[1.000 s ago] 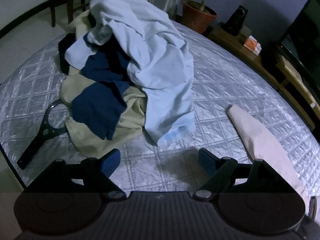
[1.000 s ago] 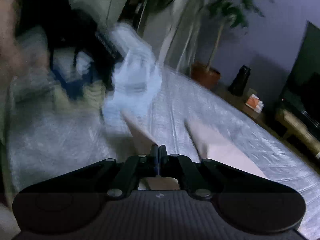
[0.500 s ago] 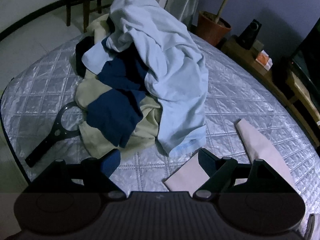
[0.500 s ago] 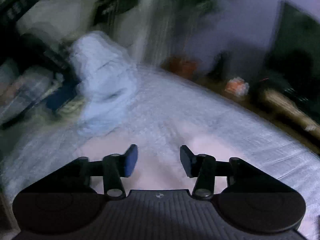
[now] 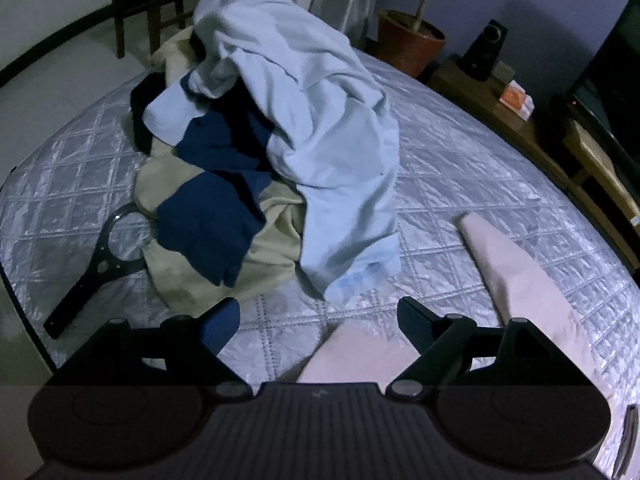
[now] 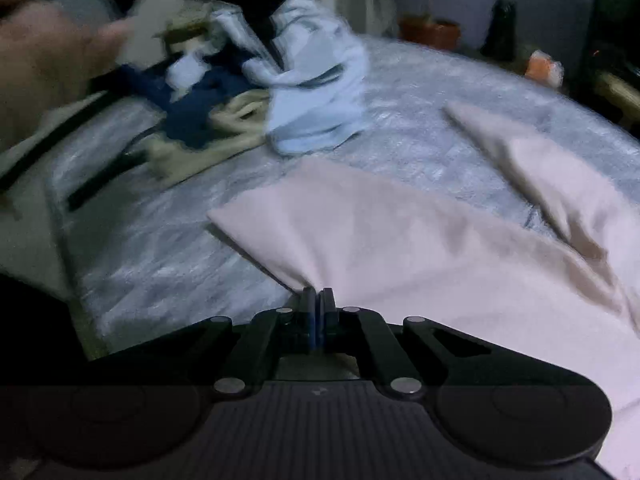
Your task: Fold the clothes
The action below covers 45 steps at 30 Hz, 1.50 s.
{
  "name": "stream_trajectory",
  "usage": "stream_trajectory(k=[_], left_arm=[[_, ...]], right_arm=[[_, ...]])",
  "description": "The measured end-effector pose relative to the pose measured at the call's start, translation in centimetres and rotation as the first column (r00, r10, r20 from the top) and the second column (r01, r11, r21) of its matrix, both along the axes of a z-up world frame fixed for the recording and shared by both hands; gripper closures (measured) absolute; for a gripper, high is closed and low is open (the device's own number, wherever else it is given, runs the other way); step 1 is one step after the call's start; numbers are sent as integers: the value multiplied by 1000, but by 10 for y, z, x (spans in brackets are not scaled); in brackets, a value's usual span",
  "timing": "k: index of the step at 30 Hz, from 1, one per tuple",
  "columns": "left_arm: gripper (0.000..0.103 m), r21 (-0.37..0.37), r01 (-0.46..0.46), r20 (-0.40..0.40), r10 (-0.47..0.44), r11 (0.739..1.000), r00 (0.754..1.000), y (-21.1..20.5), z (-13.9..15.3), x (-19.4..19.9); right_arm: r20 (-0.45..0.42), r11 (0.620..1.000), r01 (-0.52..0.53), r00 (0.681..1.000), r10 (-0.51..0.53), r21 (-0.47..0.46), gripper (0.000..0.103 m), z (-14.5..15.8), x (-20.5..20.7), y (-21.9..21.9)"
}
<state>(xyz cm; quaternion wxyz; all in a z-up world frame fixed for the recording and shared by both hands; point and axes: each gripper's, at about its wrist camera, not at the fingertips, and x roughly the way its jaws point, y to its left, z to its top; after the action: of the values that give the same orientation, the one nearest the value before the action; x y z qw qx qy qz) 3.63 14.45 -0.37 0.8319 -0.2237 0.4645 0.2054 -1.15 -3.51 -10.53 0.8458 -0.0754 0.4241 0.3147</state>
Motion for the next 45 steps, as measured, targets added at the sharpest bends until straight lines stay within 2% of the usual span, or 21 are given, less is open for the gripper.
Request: stream_trajectory(k=[3, 5, 7, 8, 9, 11, 13, 14, 16, 19, 20, 21, 23, 25, 29, 30, 33, 36, 40, 42, 45], left_arm=[[19, 0, 13, -9, -13, 1000, 1000, -3, -2, 1], [19, 1, 24, -15, -24, 1000, 1000, -5, -3, 1], [19, 4, 39, -18, -39, 999, 999, -10, -4, 2], [19, 6, 48, -19, -48, 999, 999, -12, -4, 2], [19, 7, 59, -21, -59, 998, 998, -15, -4, 3], [19, 9, 76, -20, -75, 997, 997, -21, -4, 4], [19, 19, 90, -23, -89, 996, 996, -28, -5, 5], [19, 24, 96, -26, -95, 995, 995, -30, -6, 5], [19, 32, 103, -37, -102, 994, 994, -35, -9, 6], [19, 32, 110, -51, -109, 993, 993, -40, -13, 8], [19, 33, 113, -51, -112, 993, 992, -42, -13, 9], [19, 34, 117, -52, -115, 993, 992, -44, -14, 10], [19, 37, 123, -53, -121, 992, 991, -49, -15, 12], [19, 36, 130, -56, -128, 991, 990, -53, -15, 13], [19, 33, 136, -58, -134, 990, 989, -56, -16, 13], [19, 32, 134, -56, -132, 991, 990, -55, -16, 13], [19, 31, 118, -51, -116, 993, 992, -50, -14, 12], [19, 29, 90, -51, -89, 996, 995, -45, -13, 12], [19, 30, 58, -49, -57, 998, 997, -36, -11, 11], [19, 26, 40, -48, -38, 999, 998, -29, -11, 10], [19, 12, 11, -50, -10, 1000, 999, -19, -11, 9]], right_arm=[[0, 998, 41, 999, -41, 56, 73, 26, -15, -31], [63, 996, 70, 995, -74, 54, 66, 56, -22, -67], [191, 991, 128, 974, -119, -35, 36, 84, -29, -112], [238, 981, 168, 961, -142, -95, 32, 91, -32, -133], [237, 965, 210, 957, -170, -159, 32, 92, -33, -157], [169, 918, 287, 954, -248, -273, 38, 80, -33, -201], [64, 879, 348, 936, -346, -326, 68, 56, -35, -236], [21, 866, 376, 920, -391, -330, 71, 44, -37, -250], [-30, 838, 443, 879, -476, -319, 70, 27, -43, -270], [-50, 808, 538, 824, -564, -242, 64, 22, -50, -285], [-47, 812, 532, 829, -557, -242, 64, 22, -51, -282], [-39, 821, 514, 841, -539, -249, 69, 22, -52, -279], [0, 837, 447, 882, -471, -314, 73, 22, -55, -270], [-10, 839, 422, 892, -453, -343, 74, 23, -55, -274], [14, 783, 411, 889, -458, -466, 74, 27, -53, -289], [34, 780, 428, 884, -466, -457, 74, 34, -51, -292], [110, 797, 512, 856, -506, -319, 70, 66, -45, -295], [197, 860, 471, 878, -436, -198, 69, 89, -25, -259], [262, 948, 249, 945, -194, -196, 69, 88, 18, -169], [292, 968, 127, 954, -60, -217, 71, 80, 36, -122], [262, 964, 5, 963, 67, -266, 68, 57, 73, -61]])
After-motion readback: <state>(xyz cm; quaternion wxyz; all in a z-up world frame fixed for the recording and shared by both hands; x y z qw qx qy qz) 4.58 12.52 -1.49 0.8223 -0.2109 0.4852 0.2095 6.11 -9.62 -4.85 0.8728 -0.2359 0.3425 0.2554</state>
